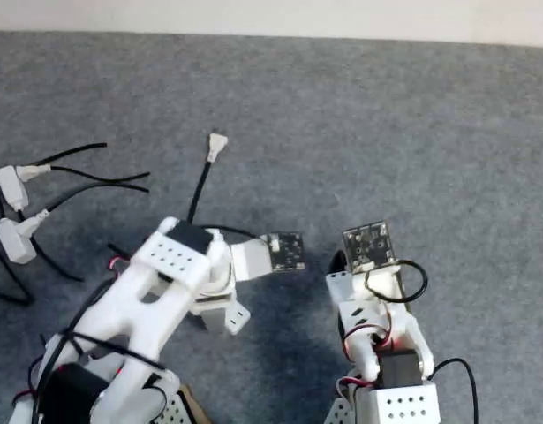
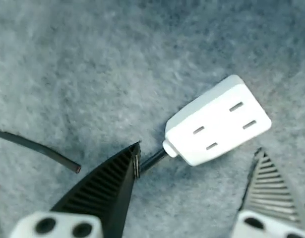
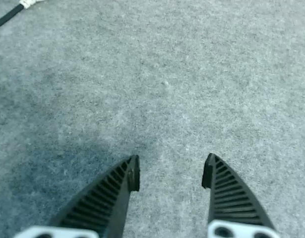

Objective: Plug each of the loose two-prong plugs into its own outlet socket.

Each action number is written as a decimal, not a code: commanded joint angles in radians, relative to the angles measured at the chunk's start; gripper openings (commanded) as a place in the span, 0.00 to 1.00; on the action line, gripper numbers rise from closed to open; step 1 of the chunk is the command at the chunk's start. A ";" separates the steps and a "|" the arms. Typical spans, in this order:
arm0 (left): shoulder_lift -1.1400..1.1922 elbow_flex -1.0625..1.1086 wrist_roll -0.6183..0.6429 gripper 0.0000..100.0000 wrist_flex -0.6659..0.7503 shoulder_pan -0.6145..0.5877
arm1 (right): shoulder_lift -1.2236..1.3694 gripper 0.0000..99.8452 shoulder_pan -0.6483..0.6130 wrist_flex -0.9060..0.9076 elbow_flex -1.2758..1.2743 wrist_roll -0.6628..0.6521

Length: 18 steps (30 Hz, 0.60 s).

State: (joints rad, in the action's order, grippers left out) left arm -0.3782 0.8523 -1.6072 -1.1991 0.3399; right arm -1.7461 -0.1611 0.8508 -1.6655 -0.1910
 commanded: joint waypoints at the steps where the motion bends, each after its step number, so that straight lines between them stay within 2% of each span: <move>1: 0.045 -0.047 -0.035 0.35 0.009 0.012 | -0.021 0.21 -0.012 -0.013 -0.114 -0.008; 8: 0.159 -0.044 -0.023 0.34 0.109 0.036 | -0.021 0.21 -0.012 -0.013 -0.114 -0.008; 11: 0.197 -0.044 0.086 0.33 0.178 0.077 | -0.021 0.21 -0.012 -0.013 -0.114 -0.008; 18: 0.228 -0.053 0.316 0.06 0.233 0.093 | -0.021 0.21 -0.012 -0.013 -0.114 -0.008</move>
State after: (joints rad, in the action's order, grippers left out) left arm -0.1542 0.8355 -1.3802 -1.0226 0.4319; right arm -1.7461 -0.1611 0.8508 -1.6655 -0.1910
